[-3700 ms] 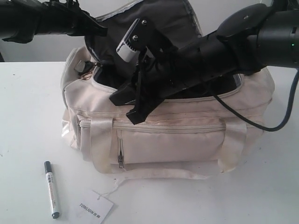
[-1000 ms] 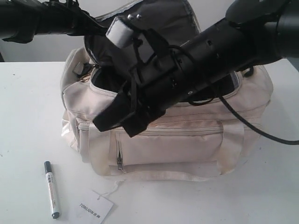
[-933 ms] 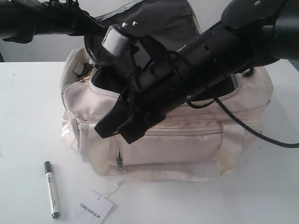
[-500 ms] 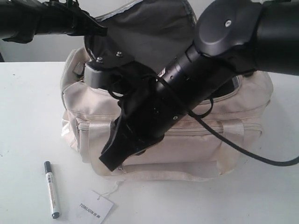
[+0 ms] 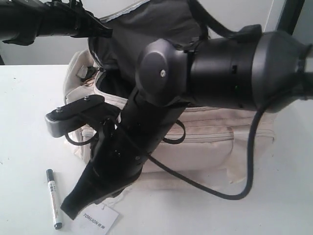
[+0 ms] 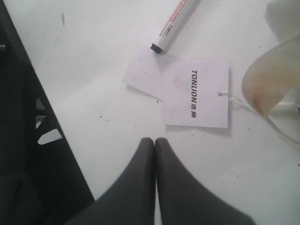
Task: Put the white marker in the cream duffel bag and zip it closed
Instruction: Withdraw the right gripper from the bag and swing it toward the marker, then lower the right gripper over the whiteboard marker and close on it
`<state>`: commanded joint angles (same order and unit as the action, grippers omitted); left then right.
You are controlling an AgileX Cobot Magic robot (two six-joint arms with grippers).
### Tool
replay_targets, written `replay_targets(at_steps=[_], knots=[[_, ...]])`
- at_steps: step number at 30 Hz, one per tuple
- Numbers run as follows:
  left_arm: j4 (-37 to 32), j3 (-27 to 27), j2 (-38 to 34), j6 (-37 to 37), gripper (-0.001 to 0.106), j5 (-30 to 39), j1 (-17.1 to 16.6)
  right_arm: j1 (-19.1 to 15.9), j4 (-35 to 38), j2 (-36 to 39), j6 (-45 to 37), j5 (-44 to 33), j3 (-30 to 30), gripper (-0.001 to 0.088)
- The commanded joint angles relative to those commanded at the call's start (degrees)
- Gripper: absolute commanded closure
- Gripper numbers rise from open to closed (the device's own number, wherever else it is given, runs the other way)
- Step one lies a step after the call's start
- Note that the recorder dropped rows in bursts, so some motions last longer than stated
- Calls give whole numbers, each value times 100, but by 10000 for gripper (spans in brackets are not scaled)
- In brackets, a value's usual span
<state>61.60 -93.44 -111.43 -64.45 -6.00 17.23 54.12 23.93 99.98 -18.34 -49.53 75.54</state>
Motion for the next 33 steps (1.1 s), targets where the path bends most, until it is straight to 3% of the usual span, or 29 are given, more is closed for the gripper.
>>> replay_targets(at_steps=[10,22,33], knots=[[0,0,0,0,1053,0,0,562,-961,658,1419,6,762,868],[0,0,0,1,1053,-13,0,920,-1256,1342,1834,-51,1367,868],[0,0,0,1,1053,-3,0,943,-1187,1556,1834,187,1521,868]])
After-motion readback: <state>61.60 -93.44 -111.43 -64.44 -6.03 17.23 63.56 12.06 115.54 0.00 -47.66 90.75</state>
